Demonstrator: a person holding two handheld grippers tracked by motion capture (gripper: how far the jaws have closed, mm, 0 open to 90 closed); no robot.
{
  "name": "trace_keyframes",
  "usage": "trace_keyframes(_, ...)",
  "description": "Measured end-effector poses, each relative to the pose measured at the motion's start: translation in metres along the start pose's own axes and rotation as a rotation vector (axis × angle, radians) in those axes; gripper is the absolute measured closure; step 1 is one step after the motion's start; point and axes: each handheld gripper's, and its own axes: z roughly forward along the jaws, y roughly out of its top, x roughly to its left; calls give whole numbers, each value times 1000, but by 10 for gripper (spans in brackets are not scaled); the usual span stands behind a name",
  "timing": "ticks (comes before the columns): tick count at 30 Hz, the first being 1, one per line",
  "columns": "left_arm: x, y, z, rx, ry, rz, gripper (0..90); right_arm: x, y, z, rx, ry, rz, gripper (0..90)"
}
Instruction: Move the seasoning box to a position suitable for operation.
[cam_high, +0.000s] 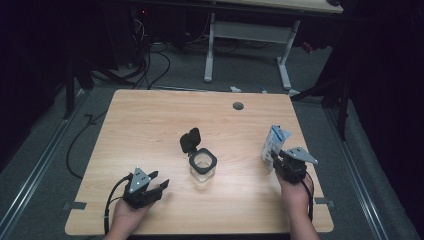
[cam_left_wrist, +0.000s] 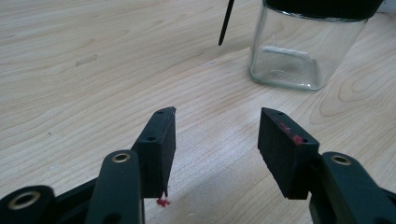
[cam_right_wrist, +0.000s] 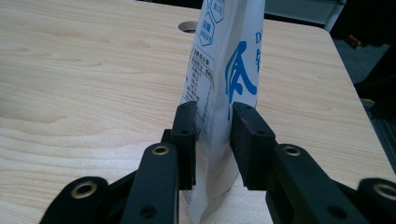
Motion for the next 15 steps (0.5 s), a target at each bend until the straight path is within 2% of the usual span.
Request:
trace_keyframes(5, -1, 0, 0, 2, -2, 3, 465, -2, 1, -2, 3, 14, 0, 797)
trace_keyframes(12, -1, 0, 0, 6, -13, -2, 458, -3, 3, -3, 13, 23, -1, 838)
trace_keyframes(15, -2, 0, 0, 6, -25, -4, 445, -1, 4, -3, 21, 32, -16, 852)
